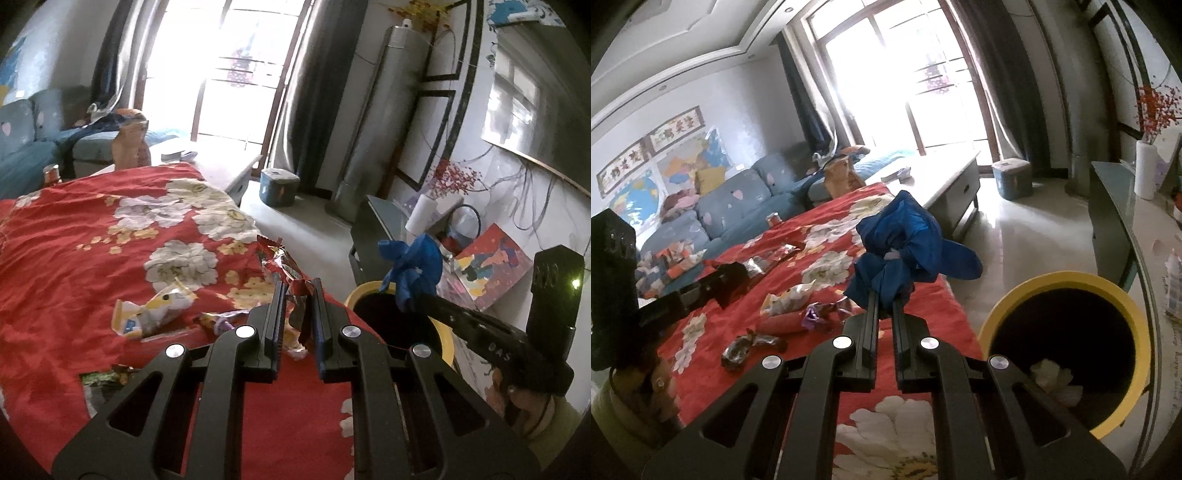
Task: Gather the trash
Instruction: 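Carry the blue bag and red wrapper together over the yellow-rimmed bin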
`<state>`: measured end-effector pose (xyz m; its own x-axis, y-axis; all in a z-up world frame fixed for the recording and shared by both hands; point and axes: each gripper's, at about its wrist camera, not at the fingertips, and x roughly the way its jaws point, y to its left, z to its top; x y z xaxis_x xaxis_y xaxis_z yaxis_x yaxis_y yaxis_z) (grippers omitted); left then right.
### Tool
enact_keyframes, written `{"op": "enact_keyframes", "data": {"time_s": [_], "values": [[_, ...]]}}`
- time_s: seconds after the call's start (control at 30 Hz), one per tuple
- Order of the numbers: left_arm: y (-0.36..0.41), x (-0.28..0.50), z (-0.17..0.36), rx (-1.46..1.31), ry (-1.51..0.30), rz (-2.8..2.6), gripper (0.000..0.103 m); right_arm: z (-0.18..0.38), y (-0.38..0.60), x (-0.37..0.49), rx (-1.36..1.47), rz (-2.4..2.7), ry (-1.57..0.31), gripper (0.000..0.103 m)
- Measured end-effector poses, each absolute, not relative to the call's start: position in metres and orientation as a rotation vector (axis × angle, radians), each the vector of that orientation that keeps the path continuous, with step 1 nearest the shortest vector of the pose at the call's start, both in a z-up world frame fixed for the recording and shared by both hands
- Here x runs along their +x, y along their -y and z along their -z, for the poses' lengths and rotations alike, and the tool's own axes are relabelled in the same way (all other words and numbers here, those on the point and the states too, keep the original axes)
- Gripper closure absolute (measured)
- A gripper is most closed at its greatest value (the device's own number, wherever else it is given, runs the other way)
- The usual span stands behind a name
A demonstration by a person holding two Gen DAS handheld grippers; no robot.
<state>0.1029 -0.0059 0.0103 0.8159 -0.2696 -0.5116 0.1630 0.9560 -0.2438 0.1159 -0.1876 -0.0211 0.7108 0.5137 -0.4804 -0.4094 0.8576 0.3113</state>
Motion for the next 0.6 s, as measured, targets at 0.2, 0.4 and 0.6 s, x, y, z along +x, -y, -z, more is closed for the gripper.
{"op": "enact_keyframes", "data": {"time_s": [0.2,0.4,0.6], "values": [[0.022,0.105,-0.010,-0.177,-0.576,0.267,0.094,0.024,0.201,0.116,0.194,-0.474,-0.589,0.096],[0.044,0.107,-0.007,-0.150,-0.586,0.309,0.094,0.026,0.215,0.116,0.202,-0.428,-0.587,0.096],[0.068,0.109,-0.002,-0.117,-0.602,0.350,0.094,0.029,0.230,0.116,0.213,-0.390,-0.587,0.096]]}}
